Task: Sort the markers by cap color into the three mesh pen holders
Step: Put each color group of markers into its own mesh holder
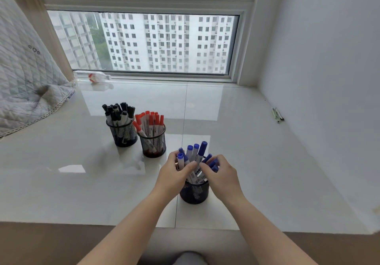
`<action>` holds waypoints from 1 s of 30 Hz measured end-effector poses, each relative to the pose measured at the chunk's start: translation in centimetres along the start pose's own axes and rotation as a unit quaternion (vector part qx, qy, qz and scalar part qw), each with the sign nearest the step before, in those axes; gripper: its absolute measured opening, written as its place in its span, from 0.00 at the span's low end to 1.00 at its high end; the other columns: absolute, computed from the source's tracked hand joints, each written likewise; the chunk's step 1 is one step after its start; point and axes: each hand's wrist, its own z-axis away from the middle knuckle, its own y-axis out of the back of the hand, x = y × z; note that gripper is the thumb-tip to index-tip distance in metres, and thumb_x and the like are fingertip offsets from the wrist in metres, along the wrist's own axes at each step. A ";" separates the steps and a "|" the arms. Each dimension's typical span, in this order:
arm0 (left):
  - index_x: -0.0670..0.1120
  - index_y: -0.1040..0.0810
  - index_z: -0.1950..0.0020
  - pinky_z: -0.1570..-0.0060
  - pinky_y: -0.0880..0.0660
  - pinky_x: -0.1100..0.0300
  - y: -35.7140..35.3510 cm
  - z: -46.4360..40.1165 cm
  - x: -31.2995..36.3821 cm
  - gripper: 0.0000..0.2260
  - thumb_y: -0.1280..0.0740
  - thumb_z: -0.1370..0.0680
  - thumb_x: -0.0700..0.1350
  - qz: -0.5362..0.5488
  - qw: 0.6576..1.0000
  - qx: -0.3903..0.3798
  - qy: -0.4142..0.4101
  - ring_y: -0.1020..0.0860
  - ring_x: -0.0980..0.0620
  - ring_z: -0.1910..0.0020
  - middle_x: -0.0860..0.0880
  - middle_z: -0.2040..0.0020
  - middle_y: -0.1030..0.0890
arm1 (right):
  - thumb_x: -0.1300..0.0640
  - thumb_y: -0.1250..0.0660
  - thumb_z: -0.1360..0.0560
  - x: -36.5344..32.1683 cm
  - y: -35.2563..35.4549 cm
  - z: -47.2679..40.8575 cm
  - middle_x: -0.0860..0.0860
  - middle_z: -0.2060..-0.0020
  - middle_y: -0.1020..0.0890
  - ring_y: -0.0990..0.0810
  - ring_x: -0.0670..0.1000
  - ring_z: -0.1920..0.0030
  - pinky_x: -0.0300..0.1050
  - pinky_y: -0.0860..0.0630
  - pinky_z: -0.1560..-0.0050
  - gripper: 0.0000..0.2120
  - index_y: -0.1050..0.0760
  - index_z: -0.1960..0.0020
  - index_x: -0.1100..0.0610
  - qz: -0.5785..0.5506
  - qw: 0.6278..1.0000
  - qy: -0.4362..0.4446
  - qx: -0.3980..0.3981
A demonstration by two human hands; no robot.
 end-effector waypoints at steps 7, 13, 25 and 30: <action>0.53 0.29 0.45 0.63 0.31 0.72 1.0 2.2 0.8 0.14 0.30 0.27 0.51 -0.149 0.976 0.139 -0.080 0.26 0.65 0.56 0.57 0.54 0.27 | 0.55 0.34 0.27 -0.8 1.3 0.9 0.45 0.54 0.24 0.23 0.48 0.52 0.42 0.28 0.57 0.06 0.31 0.53 0.50 0.003 0.994 0.069 0.090; 0.50 0.26 0.48 0.67 0.35 0.67 0.9 2.1 1.7 0.10 0.32 0.26 0.51 -0.237 0.949 0.176 -0.108 0.30 0.58 0.63 0.52 0.59 0.28 | 0.63 0.36 0.27 -3.2 1.9 -0.9 0.45 0.54 0.23 0.27 0.48 0.49 0.40 0.33 0.52 0.08 0.23 0.50 0.55 0.134 0.958 0.237 0.091; 0.54 0.28 0.56 0.67 0.31 0.61 1.6 2.3 2.0 0.05 0.33 0.25 0.53 -0.186 0.973 0.106 -0.081 0.27 0.58 0.69 0.54 0.71 0.26 | 0.54 0.37 0.25 -6.5 -0.5 -4.2 0.52 0.48 0.19 0.23 0.55 0.48 0.45 0.30 0.53 0.10 0.23 0.46 0.52 0.396 0.885 0.199 -0.141; 0.57 0.29 0.58 0.72 0.32 0.69 2.5 2.2 2.9 0.06 0.33 0.25 0.52 -0.146 0.974 0.124 -0.118 0.27 0.63 0.72 0.54 0.73 0.26 | 0.52 0.34 0.25 -7.3 1.2 -4.2 0.49 0.57 0.21 0.24 0.51 0.55 0.46 0.26 0.53 0.08 0.24 0.50 0.55 0.265 0.938 0.202 -0.094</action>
